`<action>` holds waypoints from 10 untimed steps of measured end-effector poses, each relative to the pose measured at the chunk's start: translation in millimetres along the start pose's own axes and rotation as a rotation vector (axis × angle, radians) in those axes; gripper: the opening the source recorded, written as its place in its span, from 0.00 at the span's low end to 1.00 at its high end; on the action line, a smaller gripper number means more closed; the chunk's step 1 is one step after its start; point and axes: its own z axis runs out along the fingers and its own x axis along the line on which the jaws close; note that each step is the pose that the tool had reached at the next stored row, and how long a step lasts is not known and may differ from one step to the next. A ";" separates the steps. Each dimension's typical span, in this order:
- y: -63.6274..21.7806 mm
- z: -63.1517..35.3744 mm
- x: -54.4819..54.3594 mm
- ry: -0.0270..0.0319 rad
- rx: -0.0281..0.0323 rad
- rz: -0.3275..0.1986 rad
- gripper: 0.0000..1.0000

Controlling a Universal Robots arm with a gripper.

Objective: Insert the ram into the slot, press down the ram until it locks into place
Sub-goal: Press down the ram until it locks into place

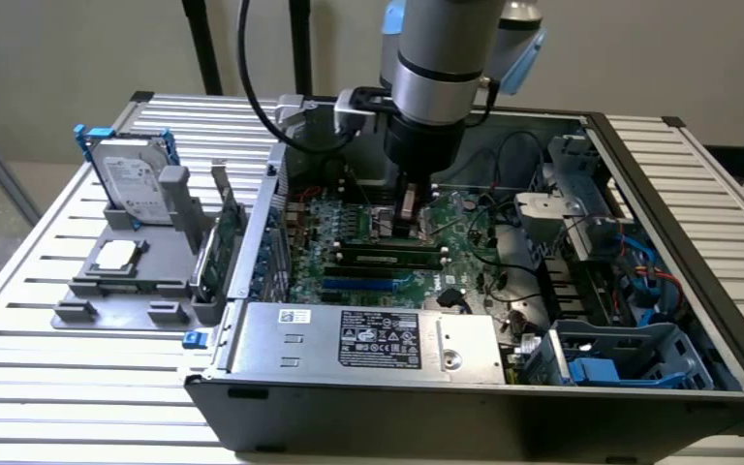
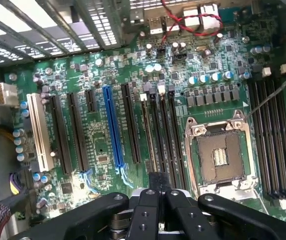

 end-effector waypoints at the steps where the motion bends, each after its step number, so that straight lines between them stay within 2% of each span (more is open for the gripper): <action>1: 0.0 0.2 0.0 -0.0009 0.0002 0.018 0.11; 10: -0.2 3.8 0.1 -0.0087 0.0021 0.176 0.11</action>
